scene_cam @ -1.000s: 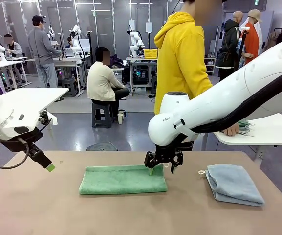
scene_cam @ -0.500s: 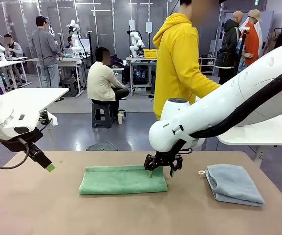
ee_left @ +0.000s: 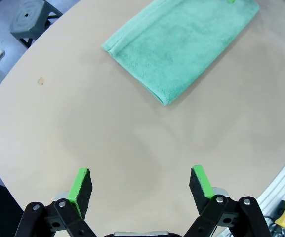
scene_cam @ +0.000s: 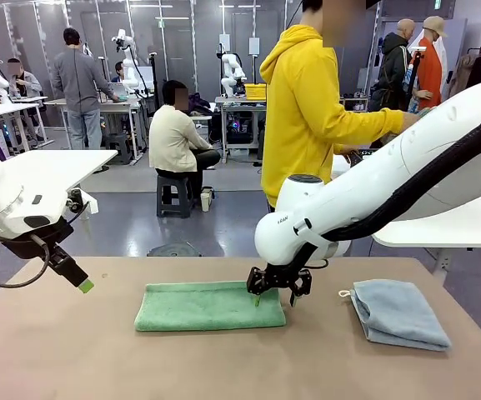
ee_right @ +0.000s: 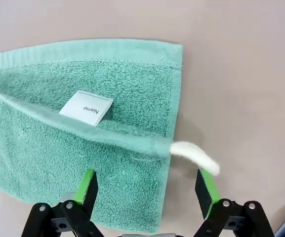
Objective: Fold the towels and place them in the basket.
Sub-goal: When a person lays out a Towel with hook on the table, fold it in half twice.
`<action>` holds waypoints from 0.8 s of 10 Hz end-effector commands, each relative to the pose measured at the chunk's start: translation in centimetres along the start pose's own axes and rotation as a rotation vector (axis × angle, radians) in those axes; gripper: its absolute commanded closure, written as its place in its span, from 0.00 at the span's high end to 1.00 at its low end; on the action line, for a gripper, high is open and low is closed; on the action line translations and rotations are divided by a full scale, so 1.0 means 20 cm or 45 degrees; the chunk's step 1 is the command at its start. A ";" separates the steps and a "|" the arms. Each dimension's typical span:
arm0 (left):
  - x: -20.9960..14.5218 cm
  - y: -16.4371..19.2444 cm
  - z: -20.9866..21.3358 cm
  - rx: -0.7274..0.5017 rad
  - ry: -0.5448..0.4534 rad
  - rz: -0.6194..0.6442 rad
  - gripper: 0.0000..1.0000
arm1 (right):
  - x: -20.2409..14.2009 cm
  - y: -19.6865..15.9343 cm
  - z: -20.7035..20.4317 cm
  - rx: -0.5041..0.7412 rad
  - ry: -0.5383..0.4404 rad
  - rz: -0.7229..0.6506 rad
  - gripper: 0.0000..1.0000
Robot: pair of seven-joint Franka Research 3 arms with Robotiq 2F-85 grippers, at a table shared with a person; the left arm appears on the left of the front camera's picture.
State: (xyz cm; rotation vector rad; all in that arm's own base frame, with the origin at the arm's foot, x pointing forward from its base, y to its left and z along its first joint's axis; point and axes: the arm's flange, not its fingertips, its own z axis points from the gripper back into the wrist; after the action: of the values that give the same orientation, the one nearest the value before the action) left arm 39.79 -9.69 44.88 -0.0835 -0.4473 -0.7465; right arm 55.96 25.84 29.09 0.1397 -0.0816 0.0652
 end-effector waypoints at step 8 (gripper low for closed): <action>0.00 -0.01 0.01 -0.001 0.020 0.008 1.00 | 0.03 0.00 -0.06 0.020 0.008 -0.078 0.00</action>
State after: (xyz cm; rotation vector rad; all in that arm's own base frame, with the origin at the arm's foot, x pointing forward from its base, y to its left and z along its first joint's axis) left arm 39.79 -9.69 44.88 -0.0835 -0.4472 -0.7464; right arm 56.59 25.46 28.96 0.1506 -0.0857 0.0406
